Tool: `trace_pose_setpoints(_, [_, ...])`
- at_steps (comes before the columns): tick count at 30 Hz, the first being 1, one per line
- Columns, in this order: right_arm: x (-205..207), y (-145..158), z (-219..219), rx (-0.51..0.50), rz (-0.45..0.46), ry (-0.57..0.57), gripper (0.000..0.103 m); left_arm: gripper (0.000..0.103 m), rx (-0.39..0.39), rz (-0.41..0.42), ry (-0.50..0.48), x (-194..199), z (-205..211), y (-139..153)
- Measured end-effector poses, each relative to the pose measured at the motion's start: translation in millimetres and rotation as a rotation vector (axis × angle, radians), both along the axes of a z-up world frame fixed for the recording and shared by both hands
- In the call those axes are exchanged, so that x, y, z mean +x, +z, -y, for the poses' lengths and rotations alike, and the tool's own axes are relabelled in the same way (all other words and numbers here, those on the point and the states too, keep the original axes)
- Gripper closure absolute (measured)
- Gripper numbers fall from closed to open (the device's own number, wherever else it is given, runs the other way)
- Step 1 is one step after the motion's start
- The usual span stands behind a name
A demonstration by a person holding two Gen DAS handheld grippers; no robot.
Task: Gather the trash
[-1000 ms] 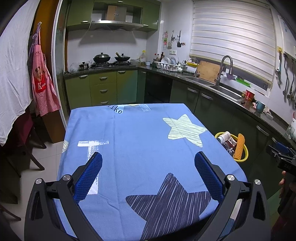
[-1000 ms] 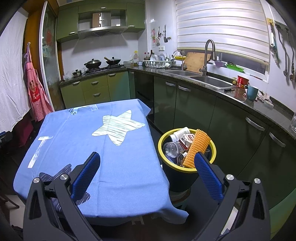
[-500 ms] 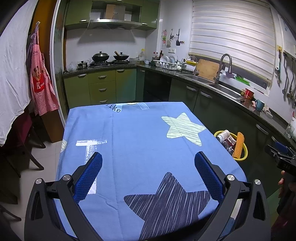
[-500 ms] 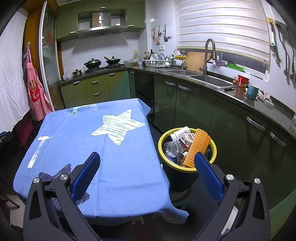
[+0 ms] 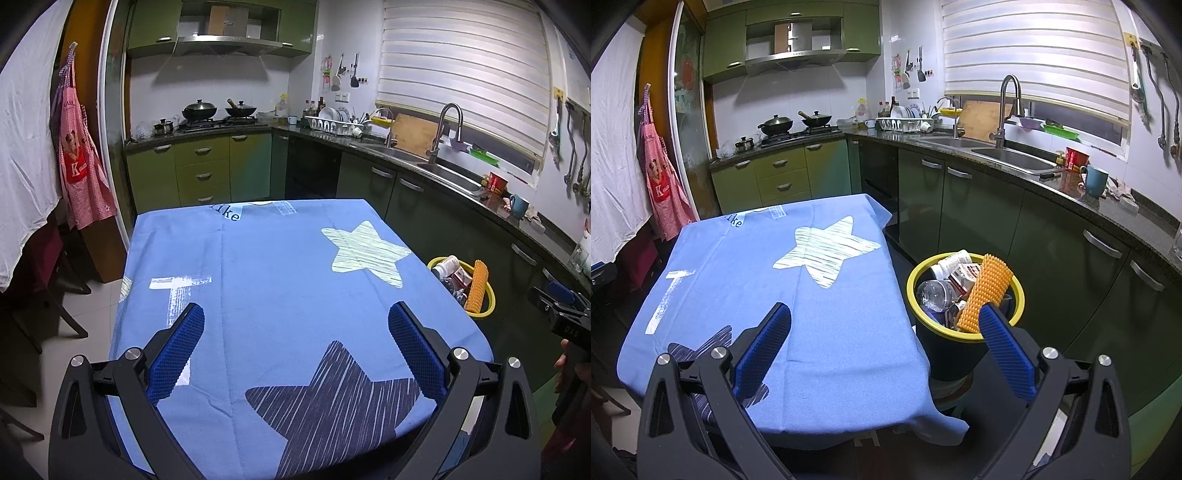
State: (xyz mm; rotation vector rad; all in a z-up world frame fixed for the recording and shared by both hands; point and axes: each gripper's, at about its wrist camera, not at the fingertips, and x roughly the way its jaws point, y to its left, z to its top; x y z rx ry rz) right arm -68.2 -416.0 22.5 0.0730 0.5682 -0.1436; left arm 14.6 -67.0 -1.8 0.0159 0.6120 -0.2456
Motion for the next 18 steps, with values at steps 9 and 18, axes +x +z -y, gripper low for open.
trace_pose_setpoints(9, [2,-5,-1,0.005,-0.008,0.002,0.006,0.005,0.019,0.009,0.021,5,2,-1])
trace_pose_setpoints(18, [8,-10,1,0.017,-0.019,-0.002,0.006,0.005,0.019,-0.028,0.05,21,-7,-7])
